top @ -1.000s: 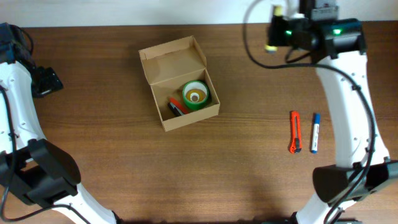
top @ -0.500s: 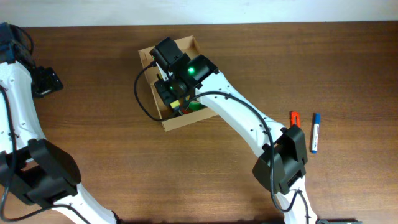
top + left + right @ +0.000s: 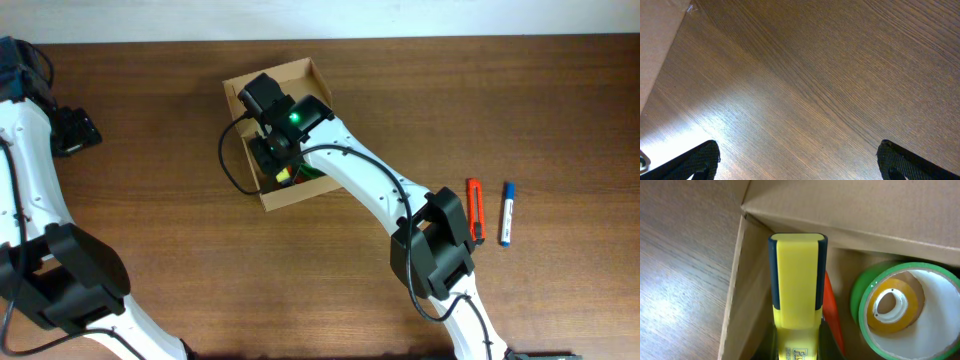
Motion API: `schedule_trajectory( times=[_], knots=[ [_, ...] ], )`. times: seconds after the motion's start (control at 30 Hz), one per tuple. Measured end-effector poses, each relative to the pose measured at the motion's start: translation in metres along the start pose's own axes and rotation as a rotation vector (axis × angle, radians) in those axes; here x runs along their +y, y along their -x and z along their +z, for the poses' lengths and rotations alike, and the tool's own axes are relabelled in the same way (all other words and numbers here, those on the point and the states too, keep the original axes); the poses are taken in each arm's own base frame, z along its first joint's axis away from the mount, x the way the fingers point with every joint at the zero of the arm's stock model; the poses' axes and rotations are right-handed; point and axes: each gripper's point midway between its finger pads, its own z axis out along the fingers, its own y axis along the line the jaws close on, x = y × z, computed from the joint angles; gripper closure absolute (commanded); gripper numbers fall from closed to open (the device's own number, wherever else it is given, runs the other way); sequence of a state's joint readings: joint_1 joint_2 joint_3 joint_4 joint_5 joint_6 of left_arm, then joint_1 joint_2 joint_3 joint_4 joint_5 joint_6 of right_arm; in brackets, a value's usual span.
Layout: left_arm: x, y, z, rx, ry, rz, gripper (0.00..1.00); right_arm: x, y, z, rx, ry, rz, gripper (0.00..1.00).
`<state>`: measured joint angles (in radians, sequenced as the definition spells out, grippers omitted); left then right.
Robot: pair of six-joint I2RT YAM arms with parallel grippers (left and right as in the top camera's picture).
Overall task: Pack container
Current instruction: 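Carry the yellow highlighter into the box beside the stapler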
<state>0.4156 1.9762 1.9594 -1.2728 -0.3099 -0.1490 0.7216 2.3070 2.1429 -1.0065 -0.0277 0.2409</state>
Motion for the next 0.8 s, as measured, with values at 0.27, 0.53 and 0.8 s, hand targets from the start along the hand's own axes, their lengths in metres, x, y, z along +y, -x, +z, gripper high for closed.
schedule_trajectory(
  times=[0.27,0.53,0.8],
  knots=[
    [0.000,0.000,0.000,0.000,0.000,0.000,0.00,0.017,-0.006,0.004,0.007,-0.008,0.078,0.96],
    [0.000,0.000,0.000,0.000,0.000,0.000,0.00,0.012,-0.020,0.018,0.059,-0.037,0.136,0.96],
    [0.000,0.000,0.000,0.000,0.000,0.000,0.00,0.006,-0.041,0.053,0.144,-0.067,0.135,0.92]
  ],
)
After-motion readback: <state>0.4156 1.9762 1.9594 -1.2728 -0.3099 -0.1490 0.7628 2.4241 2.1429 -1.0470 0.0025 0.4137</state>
